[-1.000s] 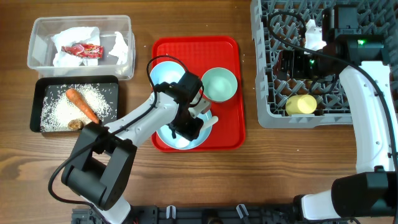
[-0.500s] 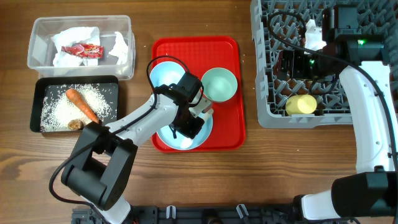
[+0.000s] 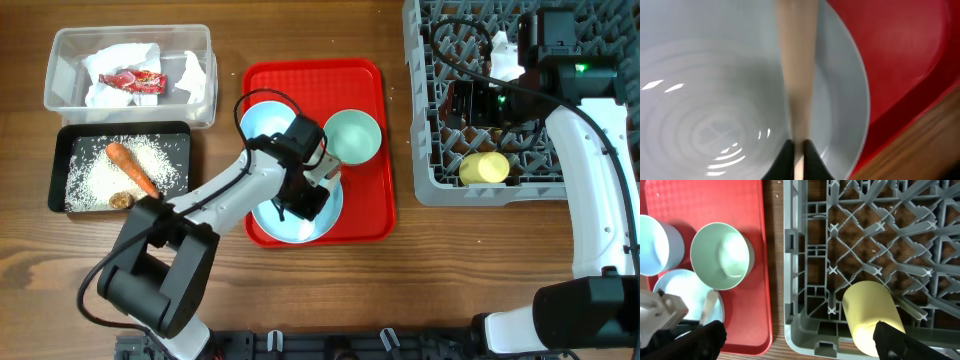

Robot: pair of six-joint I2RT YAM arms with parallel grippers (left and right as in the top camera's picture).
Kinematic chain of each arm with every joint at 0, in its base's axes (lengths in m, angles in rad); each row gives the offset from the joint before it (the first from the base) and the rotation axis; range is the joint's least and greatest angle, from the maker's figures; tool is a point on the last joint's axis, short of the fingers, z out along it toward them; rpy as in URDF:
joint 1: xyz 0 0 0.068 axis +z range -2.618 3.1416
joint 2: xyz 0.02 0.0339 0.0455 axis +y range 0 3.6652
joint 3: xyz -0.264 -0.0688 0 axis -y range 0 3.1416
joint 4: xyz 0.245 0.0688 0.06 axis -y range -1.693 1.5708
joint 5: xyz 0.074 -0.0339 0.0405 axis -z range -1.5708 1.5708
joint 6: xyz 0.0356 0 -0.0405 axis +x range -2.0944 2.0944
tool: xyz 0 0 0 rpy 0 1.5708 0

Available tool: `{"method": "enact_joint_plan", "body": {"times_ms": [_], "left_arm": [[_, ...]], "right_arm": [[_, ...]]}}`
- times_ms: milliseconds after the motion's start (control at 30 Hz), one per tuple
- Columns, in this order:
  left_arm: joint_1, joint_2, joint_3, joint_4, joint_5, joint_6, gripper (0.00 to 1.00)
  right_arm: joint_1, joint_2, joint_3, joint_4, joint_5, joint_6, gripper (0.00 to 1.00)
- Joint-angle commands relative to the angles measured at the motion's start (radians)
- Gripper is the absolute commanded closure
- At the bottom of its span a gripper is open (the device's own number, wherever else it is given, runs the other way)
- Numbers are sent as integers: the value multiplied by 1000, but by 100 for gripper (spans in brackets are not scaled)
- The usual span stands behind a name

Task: Sort waste into correct bins and load items into the dishwasher rack

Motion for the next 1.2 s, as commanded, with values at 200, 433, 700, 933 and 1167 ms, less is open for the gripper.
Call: {"method": "enact_joint_plan", "body": {"times_ms": [200,433,700,933,1167], "left_arm": [[82,-40,195,-109,15,-115,96],[110,-39,200,-105,61,-108,82],[233,-75,218,-145,-14,-257,74],[485,-240,263,-168,-11,-364,50],[623,-329,263,-174,-11,-374,52]], "right_arm": [[2,10,-7,-1,-33,-2,2],[2,10,-7,3,-38,-3,1],[78,10,-40,19,-208,-12,2],[326,11,-199,191,-190,232,7],[594,53,-311,344,0,565,9]]}}
